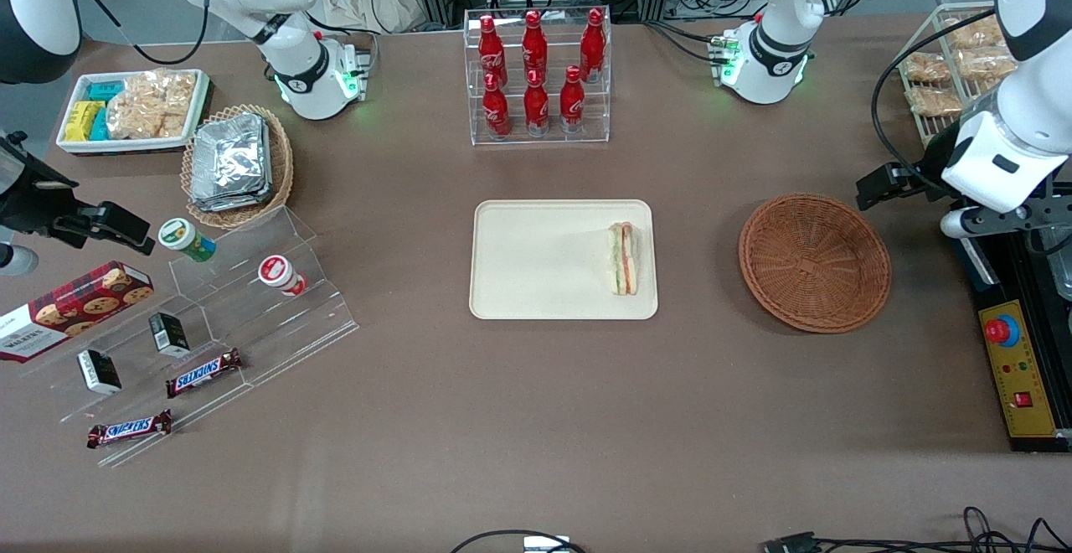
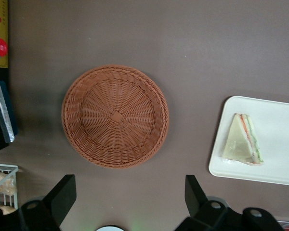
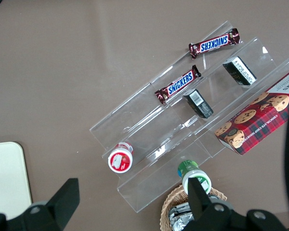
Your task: Place sandwich from basket to tray
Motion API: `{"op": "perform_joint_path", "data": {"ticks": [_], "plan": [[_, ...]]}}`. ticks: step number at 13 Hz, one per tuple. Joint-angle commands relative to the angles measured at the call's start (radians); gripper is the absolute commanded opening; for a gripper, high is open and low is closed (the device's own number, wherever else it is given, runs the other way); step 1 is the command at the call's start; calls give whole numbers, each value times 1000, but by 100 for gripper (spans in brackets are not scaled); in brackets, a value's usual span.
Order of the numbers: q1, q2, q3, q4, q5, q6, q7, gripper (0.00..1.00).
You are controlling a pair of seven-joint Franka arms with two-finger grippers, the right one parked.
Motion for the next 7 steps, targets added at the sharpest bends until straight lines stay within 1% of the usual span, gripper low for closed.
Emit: {"op": "perform_joint_path", "data": {"ticks": [1,5,7], "plan": [[-10,11,9,37,38,0,16,100],[-10,12,9,48,27,0,14,100],[-10,31,9,75,29,-12,22,100]]}}
